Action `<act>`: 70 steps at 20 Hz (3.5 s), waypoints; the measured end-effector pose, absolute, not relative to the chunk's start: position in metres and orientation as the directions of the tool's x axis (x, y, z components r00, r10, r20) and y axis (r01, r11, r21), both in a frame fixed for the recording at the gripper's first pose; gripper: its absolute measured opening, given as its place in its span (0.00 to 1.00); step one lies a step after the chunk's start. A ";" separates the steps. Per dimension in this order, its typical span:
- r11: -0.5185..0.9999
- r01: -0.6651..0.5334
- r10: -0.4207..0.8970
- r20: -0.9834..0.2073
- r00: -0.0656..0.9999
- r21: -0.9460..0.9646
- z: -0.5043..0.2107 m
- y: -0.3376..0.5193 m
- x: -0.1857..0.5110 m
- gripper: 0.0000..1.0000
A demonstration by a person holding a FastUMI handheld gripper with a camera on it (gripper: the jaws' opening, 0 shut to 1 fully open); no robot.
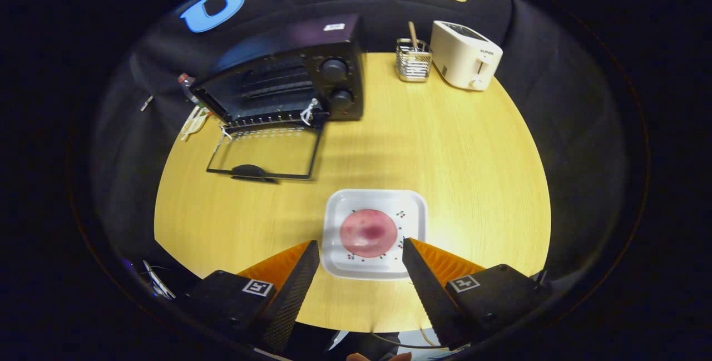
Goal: Open the toaster oven, put the food inside, and close the toaster oven door.
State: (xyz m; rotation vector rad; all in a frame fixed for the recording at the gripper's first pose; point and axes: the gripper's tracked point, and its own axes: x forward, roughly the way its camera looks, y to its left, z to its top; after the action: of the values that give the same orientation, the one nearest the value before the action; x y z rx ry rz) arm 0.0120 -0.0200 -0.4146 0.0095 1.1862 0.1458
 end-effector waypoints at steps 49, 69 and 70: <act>0.204 0.638 0.365 -0.662 0.654 0.743 -0.488 0.076 0.088 0.05; -0.054 0.619 0.148 -0.606 0.781 0.784 -0.507 0.139 0.251 0.46; -0.049 0.625 0.151 -0.613 0.775 0.779 -0.506 0.138 0.249 0.54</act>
State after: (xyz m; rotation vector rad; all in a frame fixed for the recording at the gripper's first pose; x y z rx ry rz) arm 0.2489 0.1380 -0.5062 1.6011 0.6354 -0.4297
